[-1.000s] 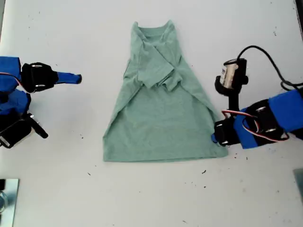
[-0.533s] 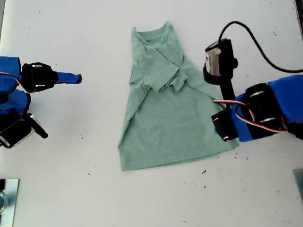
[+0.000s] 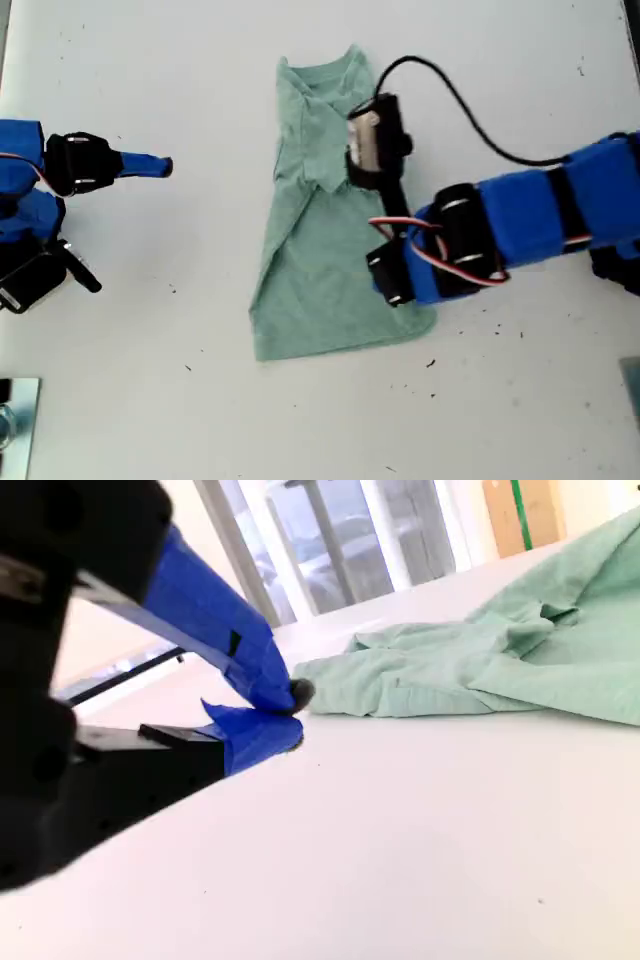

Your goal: Fold t shirt

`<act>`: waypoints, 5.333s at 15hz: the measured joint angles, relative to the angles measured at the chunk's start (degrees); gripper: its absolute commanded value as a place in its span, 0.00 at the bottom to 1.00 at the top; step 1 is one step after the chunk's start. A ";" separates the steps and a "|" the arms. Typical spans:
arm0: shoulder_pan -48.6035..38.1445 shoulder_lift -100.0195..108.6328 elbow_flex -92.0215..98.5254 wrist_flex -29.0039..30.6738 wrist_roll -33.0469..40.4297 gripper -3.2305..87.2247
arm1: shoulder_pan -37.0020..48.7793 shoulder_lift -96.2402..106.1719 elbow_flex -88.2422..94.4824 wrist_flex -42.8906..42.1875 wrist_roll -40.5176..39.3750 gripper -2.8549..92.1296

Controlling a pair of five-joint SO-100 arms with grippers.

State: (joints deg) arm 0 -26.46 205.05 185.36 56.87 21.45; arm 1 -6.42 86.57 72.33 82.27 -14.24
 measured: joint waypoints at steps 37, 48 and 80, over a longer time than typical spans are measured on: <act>24.61 -94.39 -99.49 33.84 -11.34 0.37 | 29.00 112.59 101.78 -3.69 -13.97 0.06; 34.28 -122.52 -87.80 9.58 -12.92 0.03 | 28.21 112.59 101.87 -3.69 -13.97 0.06; 12.92 -42.01 -29.53 -5.10 -5.45 0.03 | 28.21 112.59 101.95 -3.69 -13.89 0.06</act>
State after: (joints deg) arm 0 -13.54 163.04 155.83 51.77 16.00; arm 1 21.80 199.16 174.29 78.57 -28.12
